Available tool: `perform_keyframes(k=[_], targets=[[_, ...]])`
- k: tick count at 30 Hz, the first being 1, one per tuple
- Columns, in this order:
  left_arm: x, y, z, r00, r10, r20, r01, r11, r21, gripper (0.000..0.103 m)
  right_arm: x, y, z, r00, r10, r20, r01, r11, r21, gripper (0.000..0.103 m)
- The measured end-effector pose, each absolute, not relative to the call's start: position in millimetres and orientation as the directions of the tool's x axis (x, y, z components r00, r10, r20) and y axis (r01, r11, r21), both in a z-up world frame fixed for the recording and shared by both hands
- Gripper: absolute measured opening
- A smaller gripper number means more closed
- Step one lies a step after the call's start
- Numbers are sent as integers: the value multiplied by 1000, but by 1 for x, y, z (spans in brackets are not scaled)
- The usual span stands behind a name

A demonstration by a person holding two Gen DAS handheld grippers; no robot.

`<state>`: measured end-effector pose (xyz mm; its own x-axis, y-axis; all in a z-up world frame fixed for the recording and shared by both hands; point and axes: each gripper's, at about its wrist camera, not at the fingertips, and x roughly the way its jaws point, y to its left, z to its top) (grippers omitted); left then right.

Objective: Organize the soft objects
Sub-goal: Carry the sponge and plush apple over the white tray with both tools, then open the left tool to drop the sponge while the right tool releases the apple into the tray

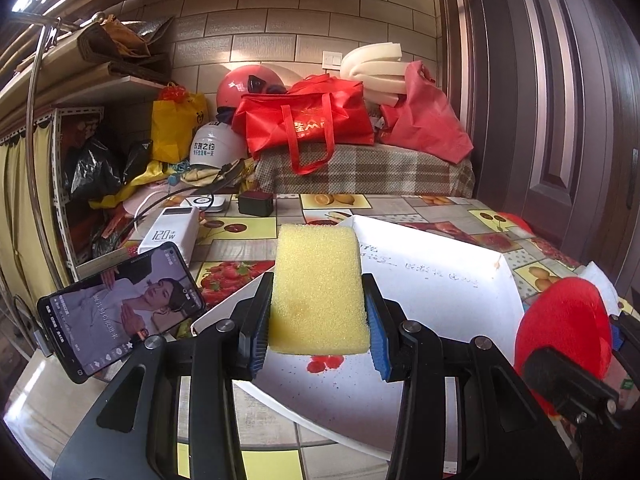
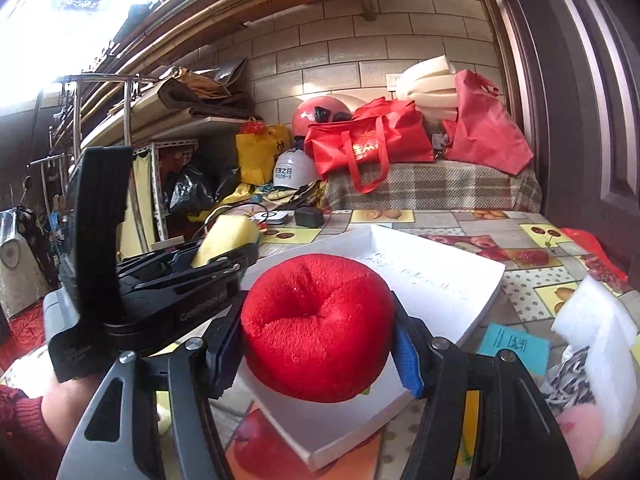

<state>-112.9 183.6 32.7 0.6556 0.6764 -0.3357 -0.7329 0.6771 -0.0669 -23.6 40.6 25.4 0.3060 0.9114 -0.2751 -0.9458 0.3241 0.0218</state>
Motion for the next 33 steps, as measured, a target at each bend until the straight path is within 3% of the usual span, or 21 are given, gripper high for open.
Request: perform_keyframes(k=[4,10,15,18,19,20,23,24,25,33], targets=[[-101,193,31,661,655,-366,-719,692,-63,41,5,51,26,367,883,-292,-916,398,51,63],[-79,208,22,656,584,-479,-690,721,-65,41,23,71,25,401,851,-338,-889,451,81,64],[-80,214,20,659,563,-498,-688,719,-97,41,23,90,22,398,827,-397,-892,450,42,64],[-79,216,20,650,567,-506,-697,711,-97,41,22,97,19,392,811,-434,-897,443,18,70],[-80,215,20,641,580,-503,-707,701,-93,47,22,98,19,400,806,-437,-893,449,11,81],[-81,215,21,632,595,-497,-719,690,-87,63,21,98,20,409,803,-434,-890,456,5,89],[-92,220,23,614,628,-478,-754,647,-118,98,20,91,23,419,815,-401,-887,462,12,94],[-96,222,24,615,631,-473,-758,637,-136,102,21,90,24,422,815,-396,-885,466,16,98],[-100,223,24,621,629,-467,-758,634,-153,103,21,89,24,426,815,-393,-882,470,20,103],[-106,211,30,608,682,-407,-777,617,-126,103,14,84,29,464,818,-339,-872,490,-11,103]])
